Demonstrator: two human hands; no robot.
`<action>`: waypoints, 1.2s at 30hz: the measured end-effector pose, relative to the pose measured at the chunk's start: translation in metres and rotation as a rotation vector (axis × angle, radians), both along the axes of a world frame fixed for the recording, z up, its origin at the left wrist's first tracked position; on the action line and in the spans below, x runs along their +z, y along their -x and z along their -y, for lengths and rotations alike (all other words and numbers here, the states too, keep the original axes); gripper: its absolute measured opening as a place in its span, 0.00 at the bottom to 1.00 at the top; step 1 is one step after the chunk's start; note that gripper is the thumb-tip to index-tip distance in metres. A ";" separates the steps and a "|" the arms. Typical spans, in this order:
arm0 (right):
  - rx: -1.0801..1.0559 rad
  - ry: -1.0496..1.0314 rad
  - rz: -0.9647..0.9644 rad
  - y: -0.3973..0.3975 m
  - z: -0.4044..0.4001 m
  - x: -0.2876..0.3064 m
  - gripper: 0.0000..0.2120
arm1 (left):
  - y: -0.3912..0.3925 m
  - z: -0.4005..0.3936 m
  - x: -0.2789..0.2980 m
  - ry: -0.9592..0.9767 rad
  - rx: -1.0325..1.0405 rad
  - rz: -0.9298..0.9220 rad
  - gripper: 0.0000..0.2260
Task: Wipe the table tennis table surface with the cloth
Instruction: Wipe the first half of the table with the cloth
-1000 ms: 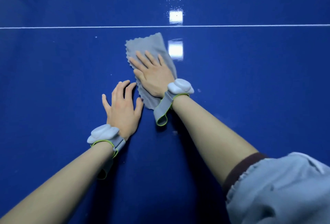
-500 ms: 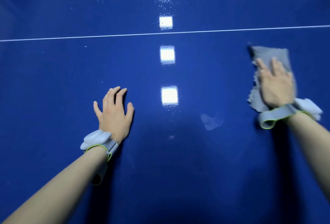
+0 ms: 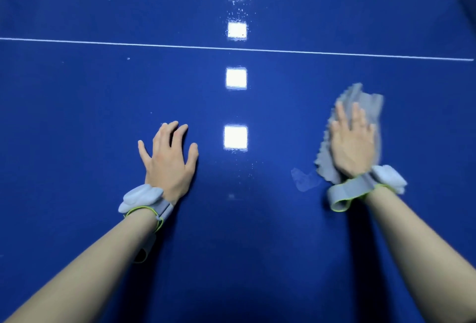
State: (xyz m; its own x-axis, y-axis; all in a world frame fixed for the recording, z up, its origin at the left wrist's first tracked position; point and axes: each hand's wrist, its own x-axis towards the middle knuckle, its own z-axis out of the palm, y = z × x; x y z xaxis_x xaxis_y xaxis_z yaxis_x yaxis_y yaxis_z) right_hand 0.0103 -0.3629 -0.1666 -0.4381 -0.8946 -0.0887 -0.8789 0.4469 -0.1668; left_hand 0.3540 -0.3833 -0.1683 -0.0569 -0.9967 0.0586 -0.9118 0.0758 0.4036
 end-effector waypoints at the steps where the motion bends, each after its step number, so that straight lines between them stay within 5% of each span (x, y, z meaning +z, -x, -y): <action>1: 0.069 0.009 -0.002 -0.030 0.010 0.000 0.29 | -0.001 0.000 0.001 0.001 -0.004 -0.019 0.26; 9: 0.516 0.062 0.118 -0.234 0.012 -0.007 0.26 | -0.005 0.002 0.010 0.070 0.085 -0.404 0.27; 14: 0.711 0.004 0.122 -0.233 -0.020 -0.008 0.28 | -0.011 0.003 0.009 0.160 0.082 -0.491 0.25; 21: 0.371 -0.015 0.031 -0.105 -0.038 -0.004 0.30 | -0.005 -0.001 0.008 0.040 0.089 -0.392 0.29; 28: -0.256 -0.027 0.007 0.072 -0.087 -0.002 0.29 | -0.007 0.001 0.006 0.016 0.019 -0.278 0.30; 36: -0.532 0.024 0.041 0.053 -0.121 0.002 0.25 | -0.005 0.003 0.007 0.016 -0.003 -0.279 0.30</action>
